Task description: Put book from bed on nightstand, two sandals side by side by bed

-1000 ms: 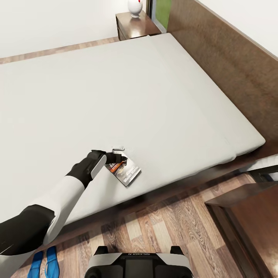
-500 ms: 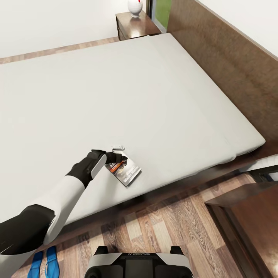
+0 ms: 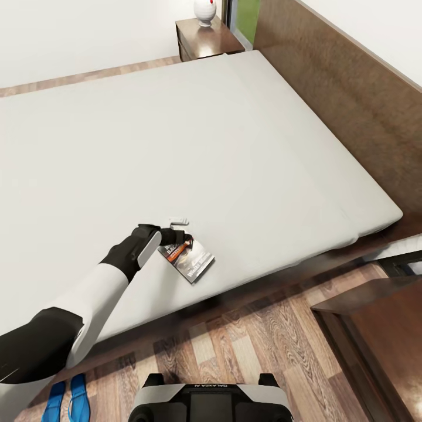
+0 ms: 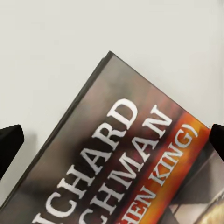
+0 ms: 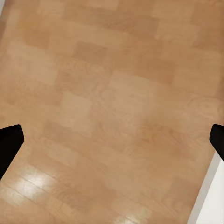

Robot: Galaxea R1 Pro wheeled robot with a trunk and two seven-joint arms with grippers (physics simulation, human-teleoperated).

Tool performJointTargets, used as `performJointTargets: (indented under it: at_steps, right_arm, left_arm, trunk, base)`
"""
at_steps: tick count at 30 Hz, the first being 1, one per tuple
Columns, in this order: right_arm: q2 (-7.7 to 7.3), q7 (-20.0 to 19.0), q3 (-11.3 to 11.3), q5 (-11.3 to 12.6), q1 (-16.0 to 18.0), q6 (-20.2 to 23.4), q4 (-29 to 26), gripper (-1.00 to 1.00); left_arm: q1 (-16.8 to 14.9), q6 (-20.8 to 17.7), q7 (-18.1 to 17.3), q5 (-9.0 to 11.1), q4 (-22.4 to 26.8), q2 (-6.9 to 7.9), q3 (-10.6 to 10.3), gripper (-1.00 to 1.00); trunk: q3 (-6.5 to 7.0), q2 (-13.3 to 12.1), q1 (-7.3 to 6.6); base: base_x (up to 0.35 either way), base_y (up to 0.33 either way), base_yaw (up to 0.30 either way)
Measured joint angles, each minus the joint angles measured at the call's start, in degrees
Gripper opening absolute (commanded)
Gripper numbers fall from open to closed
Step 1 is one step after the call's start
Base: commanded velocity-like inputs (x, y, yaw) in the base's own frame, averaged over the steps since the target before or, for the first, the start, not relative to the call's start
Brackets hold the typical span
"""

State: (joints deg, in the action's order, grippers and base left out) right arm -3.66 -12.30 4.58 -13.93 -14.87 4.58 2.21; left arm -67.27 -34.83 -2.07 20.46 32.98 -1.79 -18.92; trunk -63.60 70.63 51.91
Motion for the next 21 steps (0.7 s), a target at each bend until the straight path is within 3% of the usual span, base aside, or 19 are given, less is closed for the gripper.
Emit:
performJointTargets:
  at_steps: [21]
  right_arm:
    - [0.07, -0.01, 0.0, 0.0, 0.03, 0.0, 0.0, 1.0]
  left_arm:
    - [-0.63, -0.03, -0.13, 0.18, -0.18, 0.02, 0.25, 1.0]
  trunk:
    - [0.0, 0.0, 0.0]
  base:
    - [0.0, 0.0, 0.0]
